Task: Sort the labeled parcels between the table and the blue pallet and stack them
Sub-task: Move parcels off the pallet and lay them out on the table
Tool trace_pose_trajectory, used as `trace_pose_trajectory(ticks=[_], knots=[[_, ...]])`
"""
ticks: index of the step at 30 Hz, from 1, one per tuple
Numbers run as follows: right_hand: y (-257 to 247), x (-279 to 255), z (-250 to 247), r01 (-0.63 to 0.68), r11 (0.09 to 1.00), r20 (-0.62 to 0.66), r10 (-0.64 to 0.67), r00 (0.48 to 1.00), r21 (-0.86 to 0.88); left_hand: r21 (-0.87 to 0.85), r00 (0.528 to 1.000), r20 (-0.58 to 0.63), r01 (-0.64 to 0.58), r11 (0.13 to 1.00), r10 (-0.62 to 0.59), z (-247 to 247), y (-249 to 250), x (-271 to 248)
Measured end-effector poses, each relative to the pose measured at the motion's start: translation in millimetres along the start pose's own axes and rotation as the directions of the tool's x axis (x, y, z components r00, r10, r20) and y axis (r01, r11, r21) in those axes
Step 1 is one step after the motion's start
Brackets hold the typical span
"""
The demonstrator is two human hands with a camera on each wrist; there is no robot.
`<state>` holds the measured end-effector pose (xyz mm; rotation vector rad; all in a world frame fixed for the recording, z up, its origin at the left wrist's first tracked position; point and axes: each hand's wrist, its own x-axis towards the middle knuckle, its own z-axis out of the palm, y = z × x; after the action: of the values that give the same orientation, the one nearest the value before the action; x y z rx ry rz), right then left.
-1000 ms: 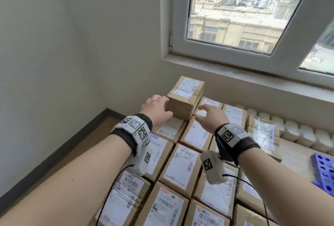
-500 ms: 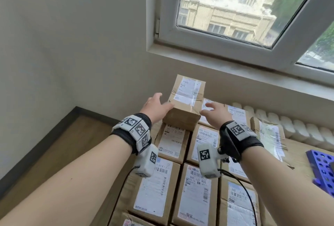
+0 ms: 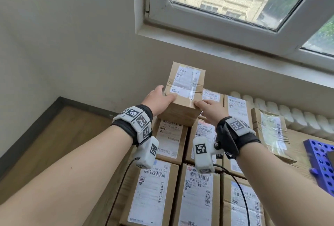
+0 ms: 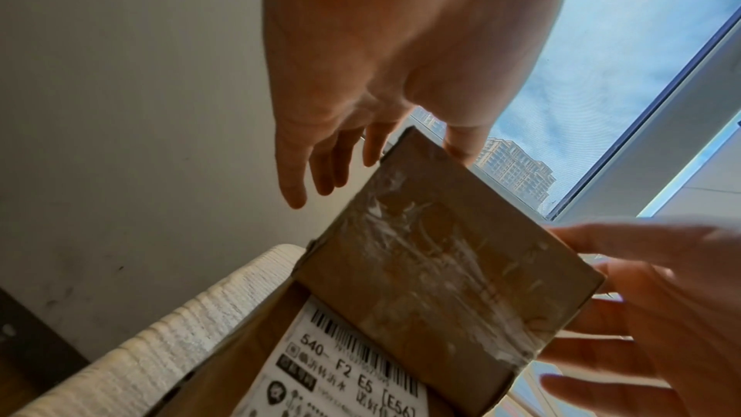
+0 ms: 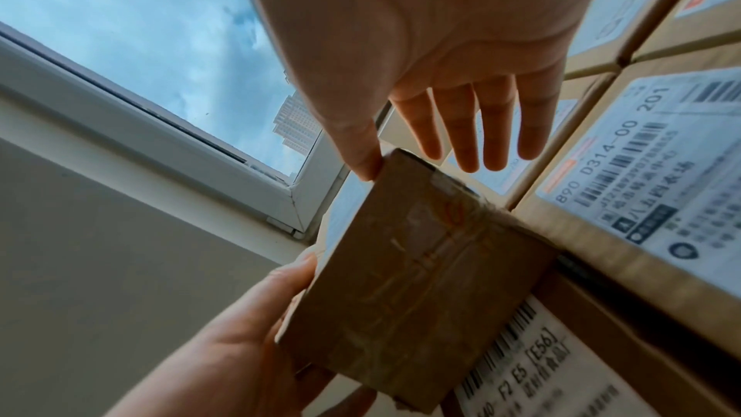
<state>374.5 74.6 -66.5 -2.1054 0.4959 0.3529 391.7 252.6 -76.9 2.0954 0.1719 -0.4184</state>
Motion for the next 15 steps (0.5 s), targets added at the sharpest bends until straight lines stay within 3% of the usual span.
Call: trace_pose_trajectory(ticks=[9, 15], knots=[[-1, 1, -2, -0.057, 0.962, 0.099, 0.031, 0.995, 0.266, -0.067, 1.000, 0.014, -0.010, 0.998, 0.011, 7, 5, 5], [2, -13, -6, -0.041, 0.922, 0.108, -0.001, 0.994, 0.384, -0.061, 0.996, -0.005, -0.088, 0.994, 0.088, 8, 9, -6]])
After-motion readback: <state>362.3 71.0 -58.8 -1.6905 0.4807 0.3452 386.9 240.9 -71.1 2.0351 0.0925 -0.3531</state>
